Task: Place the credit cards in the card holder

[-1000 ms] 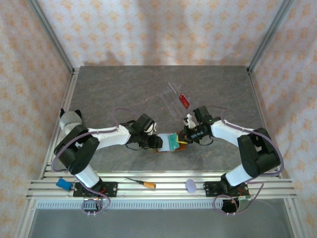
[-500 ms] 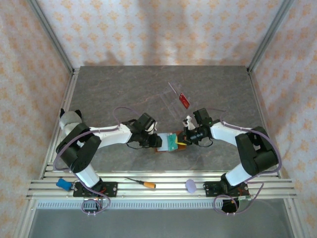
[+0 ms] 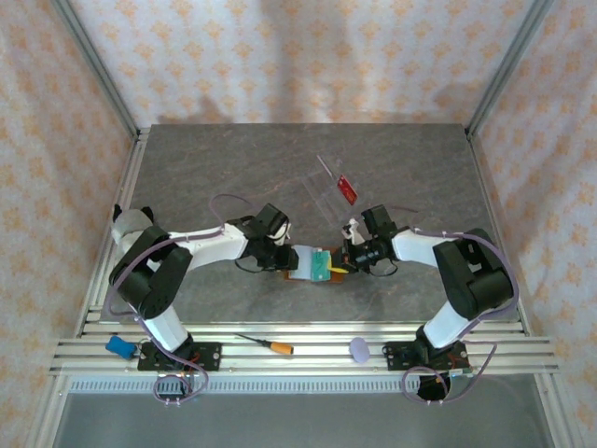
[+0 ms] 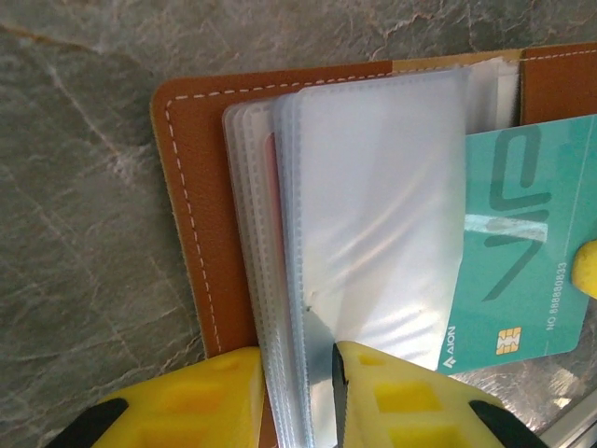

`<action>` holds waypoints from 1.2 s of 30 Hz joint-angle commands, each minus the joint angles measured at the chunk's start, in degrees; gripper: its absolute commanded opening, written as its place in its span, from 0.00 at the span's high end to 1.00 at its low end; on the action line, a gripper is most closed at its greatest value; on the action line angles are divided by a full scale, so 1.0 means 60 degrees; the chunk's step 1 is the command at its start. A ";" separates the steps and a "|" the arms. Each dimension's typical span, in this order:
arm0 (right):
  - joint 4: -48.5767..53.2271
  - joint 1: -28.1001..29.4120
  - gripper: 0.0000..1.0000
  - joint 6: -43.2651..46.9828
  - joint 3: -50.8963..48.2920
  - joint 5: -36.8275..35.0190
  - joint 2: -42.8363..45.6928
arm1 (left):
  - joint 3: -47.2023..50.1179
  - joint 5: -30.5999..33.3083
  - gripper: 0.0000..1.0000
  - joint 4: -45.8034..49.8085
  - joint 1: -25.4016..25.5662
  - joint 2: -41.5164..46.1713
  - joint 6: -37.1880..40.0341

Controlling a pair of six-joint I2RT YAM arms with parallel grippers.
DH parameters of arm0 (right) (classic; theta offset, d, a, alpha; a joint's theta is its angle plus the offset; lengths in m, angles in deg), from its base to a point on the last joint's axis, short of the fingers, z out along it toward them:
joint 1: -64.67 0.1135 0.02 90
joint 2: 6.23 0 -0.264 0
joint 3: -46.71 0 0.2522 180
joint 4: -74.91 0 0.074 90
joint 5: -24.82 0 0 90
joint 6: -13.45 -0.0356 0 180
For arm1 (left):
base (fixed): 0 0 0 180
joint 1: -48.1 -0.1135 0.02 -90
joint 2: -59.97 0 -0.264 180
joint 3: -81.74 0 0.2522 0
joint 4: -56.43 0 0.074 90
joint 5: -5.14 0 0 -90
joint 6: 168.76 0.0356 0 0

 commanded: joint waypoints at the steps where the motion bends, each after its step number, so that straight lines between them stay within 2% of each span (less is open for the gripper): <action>1: 0.0008 0.0003 1.00 0.0270 0.0331 0.0101 -0.0228 | -0.0356 0.0431 0.73 0.0514 -0.0094 -0.0378 0.0492; 11: -0.0770 0.0007 1.00 -0.0078 0.0453 0.0329 -0.0564 | -0.0451 0.0647 0.72 0.1060 -0.0168 -0.0255 0.0621; 22: -0.0855 -0.0007 1.00 -0.0318 0.0395 -0.0392 -0.0622 | -0.0251 0.0633 0.70 0.1123 -0.0198 0.0003 0.0509; 36: -0.2010 0.0058 1.00 -0.1614 -0.0071 -0.0730 -0.0527 | 0.0098 0.0059 0.71 0.0375 -0.0198 0.0044 0.0056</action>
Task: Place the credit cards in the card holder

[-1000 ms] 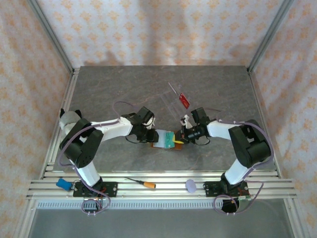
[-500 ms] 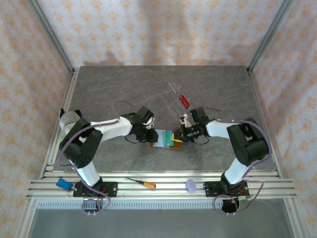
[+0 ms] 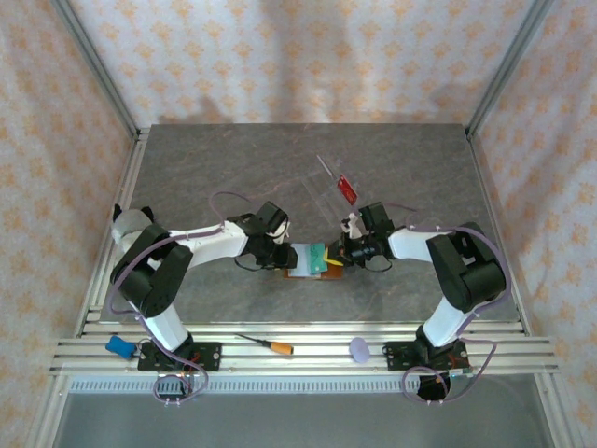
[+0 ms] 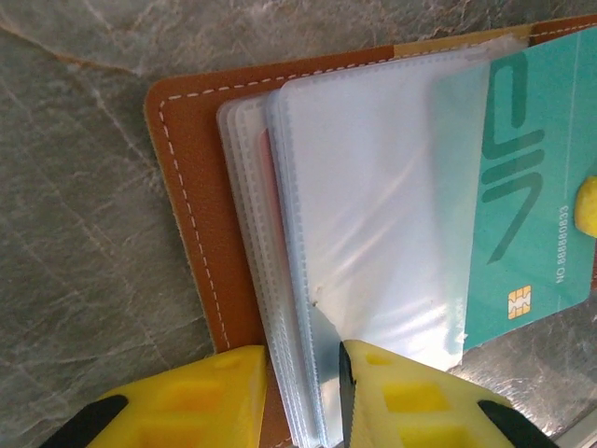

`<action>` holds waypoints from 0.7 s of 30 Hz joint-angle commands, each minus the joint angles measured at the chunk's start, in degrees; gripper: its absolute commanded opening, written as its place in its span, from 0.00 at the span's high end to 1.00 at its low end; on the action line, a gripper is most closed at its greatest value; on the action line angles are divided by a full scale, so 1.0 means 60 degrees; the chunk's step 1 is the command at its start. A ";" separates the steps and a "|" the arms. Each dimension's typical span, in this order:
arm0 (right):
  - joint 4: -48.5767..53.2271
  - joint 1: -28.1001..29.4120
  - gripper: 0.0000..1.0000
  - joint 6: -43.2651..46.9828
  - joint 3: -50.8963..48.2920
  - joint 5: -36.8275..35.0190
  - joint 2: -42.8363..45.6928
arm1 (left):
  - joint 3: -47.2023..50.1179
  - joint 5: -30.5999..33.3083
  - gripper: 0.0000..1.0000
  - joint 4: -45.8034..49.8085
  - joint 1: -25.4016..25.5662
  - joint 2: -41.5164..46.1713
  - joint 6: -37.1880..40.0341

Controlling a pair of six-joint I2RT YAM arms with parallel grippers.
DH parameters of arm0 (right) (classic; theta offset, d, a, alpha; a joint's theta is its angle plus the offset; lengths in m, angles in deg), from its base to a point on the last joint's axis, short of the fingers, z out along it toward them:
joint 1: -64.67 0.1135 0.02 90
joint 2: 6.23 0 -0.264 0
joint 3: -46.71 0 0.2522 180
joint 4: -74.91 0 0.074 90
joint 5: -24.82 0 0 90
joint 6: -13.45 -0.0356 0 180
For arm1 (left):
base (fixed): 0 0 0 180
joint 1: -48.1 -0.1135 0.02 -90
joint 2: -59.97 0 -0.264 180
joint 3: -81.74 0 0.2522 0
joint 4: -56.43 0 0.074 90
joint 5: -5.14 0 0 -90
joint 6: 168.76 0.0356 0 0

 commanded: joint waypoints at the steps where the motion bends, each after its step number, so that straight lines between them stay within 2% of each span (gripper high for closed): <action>1: -0.0565 0.0062 1.00 -0.0450 -0.0203 -0.0407 0.0025 | 0.0272 -0.0074 0.71 0.0030 -0.0064 0.0081 -0.0143; 8: -0.1152 0.0362 1.00 -0.1013 -0.0395 -0.0632 -0.0017 | 0.0332 -0.0133 0.71 -0.0049 -0.0064 0.0164 -0.0146; 21: -0.1080 0.1010 1.00 -0.1198 -0.0046 -0.1044 -0.0119 | 0.0483 -0.0062 0.70 -0.0123 -0.0064 0.0314 -0.0149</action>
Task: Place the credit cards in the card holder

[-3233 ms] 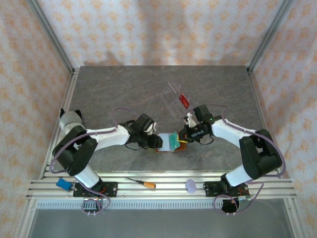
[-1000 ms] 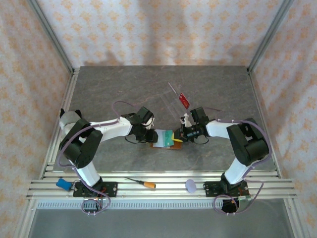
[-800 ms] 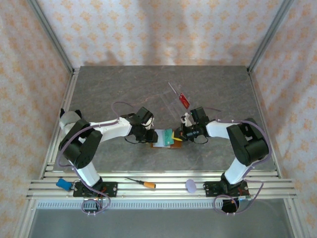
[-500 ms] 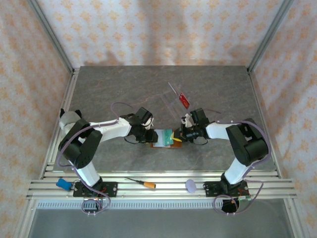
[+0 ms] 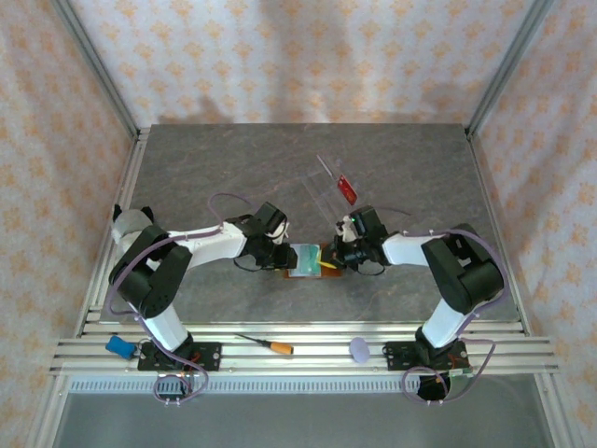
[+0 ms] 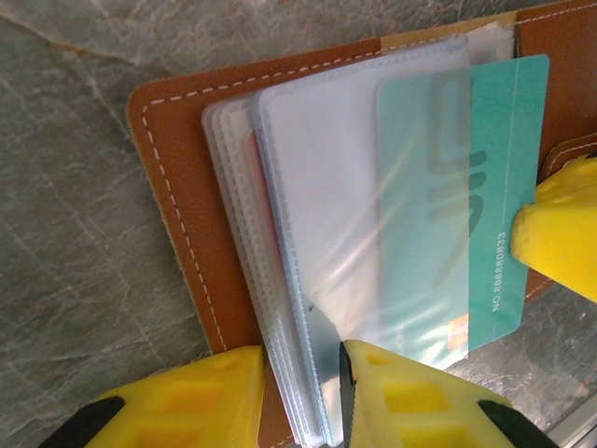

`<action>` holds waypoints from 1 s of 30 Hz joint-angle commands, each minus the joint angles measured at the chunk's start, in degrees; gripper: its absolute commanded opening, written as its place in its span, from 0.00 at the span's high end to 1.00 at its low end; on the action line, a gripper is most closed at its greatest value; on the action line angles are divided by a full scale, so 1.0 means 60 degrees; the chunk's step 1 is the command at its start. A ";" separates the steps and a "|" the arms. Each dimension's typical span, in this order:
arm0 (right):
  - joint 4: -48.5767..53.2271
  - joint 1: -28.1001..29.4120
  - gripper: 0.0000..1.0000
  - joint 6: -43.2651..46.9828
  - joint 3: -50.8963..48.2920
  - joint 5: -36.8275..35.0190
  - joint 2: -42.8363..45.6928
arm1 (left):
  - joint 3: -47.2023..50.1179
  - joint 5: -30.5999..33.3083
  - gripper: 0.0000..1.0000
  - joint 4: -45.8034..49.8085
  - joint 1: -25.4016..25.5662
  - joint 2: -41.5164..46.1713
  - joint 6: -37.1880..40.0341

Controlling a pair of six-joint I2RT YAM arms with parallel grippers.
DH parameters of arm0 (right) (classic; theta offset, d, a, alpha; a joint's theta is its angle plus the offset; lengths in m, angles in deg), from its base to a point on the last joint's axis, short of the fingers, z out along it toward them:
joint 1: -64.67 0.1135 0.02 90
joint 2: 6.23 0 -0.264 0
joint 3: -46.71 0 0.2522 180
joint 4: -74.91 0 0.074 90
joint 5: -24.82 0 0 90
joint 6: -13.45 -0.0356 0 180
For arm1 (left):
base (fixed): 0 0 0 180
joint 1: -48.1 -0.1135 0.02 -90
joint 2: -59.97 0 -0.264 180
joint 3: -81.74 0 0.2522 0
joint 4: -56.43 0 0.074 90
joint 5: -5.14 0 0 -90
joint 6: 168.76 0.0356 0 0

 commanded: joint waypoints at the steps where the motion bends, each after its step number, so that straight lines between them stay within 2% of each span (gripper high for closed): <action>1: -0.0046 0.0153 1.00 -0.0061 0.0261 -0.0386 -0.0147 | 0.0249 0.0091 0.70 0.0135 -0.0053 0.0207 -0.0062; 9: -0.0090 0.0213 1.00 -0.0006 0.0494 -0.0418 -0.0426 | 0.0520 0.0575 0.67 0.0190 -0.0175 0.0873 -0.0075; 12: 0.0052 0.0213 1.00 0.0122 0.0614 -0.0367 -0.0454 | 0.0888 0.0735 0.68 -0.0096 -0.0340 0.1188 -0.0468; 15: 0.0272 0.0228 1.00 0.0334 0.0767 -0.0372 -0.0533 | 0.1164 0.0739 0.80 -0.0476 -0.0553 0.1039 -0.0538; 21: 0.0188 0.0337 1.00 0.0295 0.0914 -0.0238 -0.0702 | 0.1196 0.0674 0.82 -0.0944 -0.0609 0.0650 -0.0557; 30: 0.0050 0.0656 1.00 0.0079 0.1429 -0.0388 -0.0954 | 0.0798 0.0692 0.89 -0.0516 -0.0598 0.0258 -0.0223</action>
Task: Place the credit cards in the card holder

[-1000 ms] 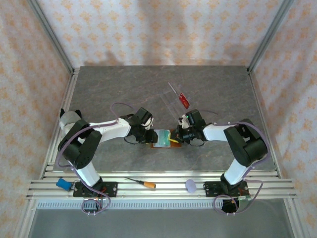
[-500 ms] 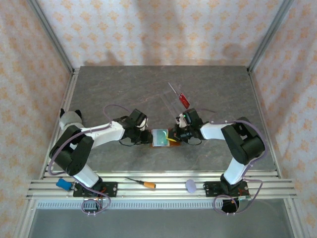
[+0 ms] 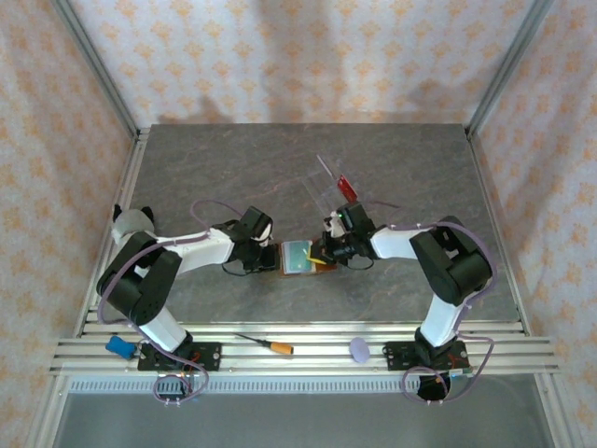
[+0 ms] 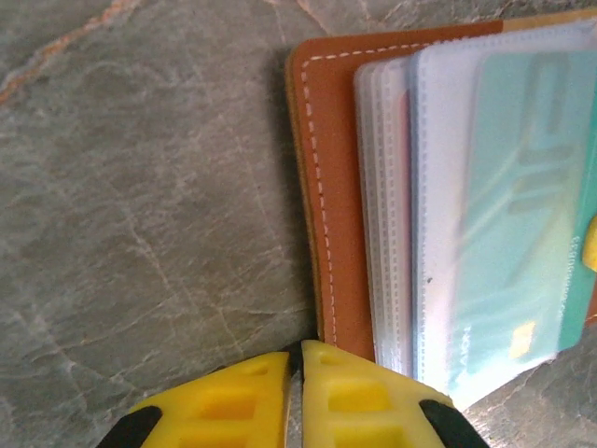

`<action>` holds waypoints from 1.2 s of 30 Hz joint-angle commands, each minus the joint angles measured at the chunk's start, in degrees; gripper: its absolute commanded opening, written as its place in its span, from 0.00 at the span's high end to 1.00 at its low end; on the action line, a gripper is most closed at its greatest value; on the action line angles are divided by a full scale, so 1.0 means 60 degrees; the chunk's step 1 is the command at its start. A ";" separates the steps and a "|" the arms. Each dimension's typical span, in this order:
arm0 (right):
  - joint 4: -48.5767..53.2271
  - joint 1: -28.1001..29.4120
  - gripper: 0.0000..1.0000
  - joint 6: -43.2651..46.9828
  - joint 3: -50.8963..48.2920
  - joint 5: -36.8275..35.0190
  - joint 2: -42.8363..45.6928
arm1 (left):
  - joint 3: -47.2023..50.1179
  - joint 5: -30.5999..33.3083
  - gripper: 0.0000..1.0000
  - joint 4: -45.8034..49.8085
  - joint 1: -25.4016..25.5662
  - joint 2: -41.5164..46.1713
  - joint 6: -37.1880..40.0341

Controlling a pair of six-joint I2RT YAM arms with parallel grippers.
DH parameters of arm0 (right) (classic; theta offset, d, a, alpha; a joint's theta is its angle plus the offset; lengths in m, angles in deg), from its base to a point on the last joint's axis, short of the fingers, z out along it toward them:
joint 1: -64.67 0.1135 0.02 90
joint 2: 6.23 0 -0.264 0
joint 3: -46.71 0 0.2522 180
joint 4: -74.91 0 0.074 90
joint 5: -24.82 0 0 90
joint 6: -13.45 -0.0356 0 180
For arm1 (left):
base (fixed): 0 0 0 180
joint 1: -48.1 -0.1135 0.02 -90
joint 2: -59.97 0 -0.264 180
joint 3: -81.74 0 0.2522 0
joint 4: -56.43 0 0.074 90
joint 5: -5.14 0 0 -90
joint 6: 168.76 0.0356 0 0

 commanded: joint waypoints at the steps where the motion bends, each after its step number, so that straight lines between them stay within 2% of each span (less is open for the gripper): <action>1: -0.0028 0.0150 1.00 0.0020 0.0399 -0.0240 -0.0167 | -0.0282 0.0149 0.89 -0.0076 0.0024 -0.0407 0.0203; 9: 0.0824 0.0246 1.00 0.1100 0.0958 0.0331 -0.0535 | -0.0544 0.0500 0.90 0.0401 -0.0002 -0.0458 0.0637; 13: 0.2056 0.0245 1.00 0.2146 0.1458 0.0296 -0.0778 | -0.0659 0.0648 0.91 0.0764 -0.0143 -0.0477 0.0880; 25: 0.4193 0.0070 1.00 0.4216 0.2712 0.0511 -0.1370 | -0.1089 0.1245 0.95 0.1420 -0.0526 -0.0737 0.1186; 36: 0.4438 0.0139 1.00 0.4729 0.3028 0.0806 -0.1374 | -0.1635 0.1175 0.95 0.1609 -0.0584 -0.1048 0.1331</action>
